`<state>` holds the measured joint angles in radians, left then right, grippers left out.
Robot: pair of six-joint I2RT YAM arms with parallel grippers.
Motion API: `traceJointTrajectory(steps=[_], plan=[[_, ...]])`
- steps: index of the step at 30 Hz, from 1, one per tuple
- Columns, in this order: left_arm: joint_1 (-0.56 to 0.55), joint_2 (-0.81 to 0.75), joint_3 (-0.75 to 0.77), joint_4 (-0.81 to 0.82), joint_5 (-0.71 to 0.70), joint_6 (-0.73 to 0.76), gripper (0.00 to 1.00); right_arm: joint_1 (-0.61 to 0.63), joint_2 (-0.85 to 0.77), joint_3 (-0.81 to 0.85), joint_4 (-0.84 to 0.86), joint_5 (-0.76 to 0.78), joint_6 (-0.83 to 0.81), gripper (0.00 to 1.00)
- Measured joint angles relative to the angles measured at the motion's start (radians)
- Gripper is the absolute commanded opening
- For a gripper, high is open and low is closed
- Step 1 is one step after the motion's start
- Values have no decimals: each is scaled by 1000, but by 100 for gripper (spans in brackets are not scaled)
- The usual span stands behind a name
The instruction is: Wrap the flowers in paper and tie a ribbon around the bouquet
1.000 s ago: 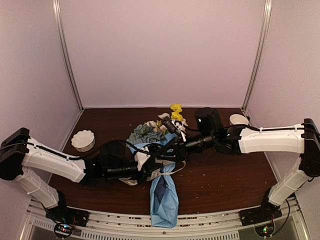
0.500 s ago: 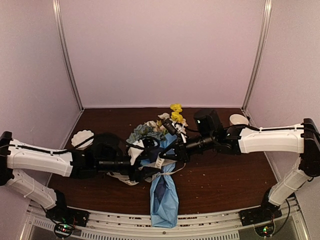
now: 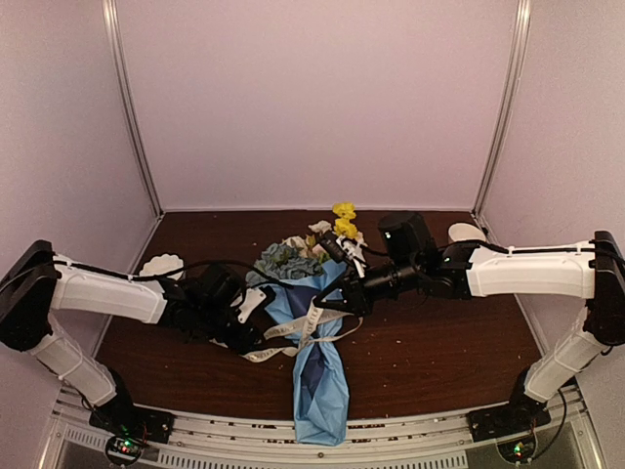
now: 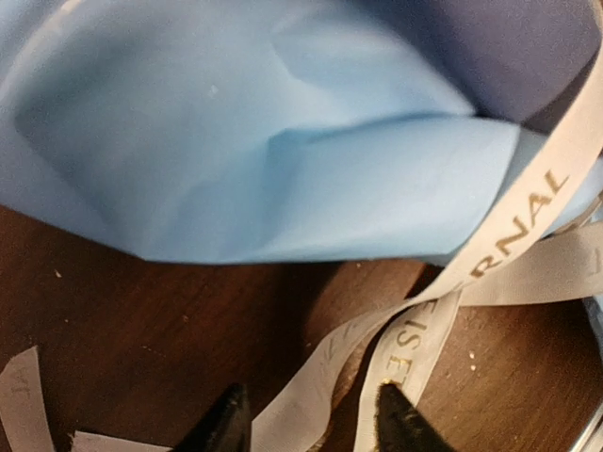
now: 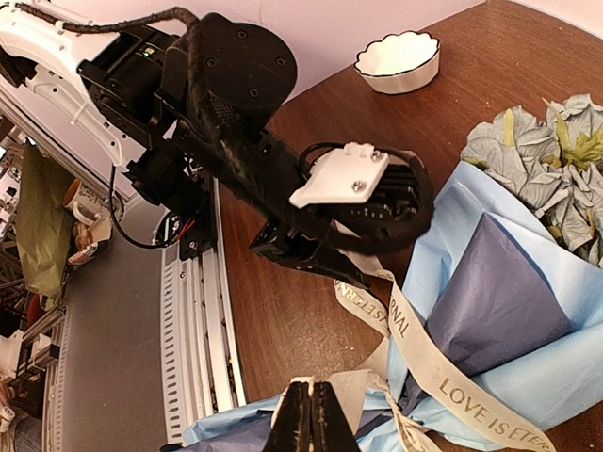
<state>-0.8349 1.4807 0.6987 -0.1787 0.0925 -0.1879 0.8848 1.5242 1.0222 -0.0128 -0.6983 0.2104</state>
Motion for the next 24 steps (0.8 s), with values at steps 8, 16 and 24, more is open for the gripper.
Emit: traceJointTrajectory(steps=[8,16,24], plan=[[-2,29,26,-22,5,33,29,-1,0,0,-3,1,-2,0],[-2,51,9,45,33,46,18,-10,0,3,-6,1,-1,0],[-2,62,-5,72,18,58,0,-20,0,4,-6,3,3,0]])
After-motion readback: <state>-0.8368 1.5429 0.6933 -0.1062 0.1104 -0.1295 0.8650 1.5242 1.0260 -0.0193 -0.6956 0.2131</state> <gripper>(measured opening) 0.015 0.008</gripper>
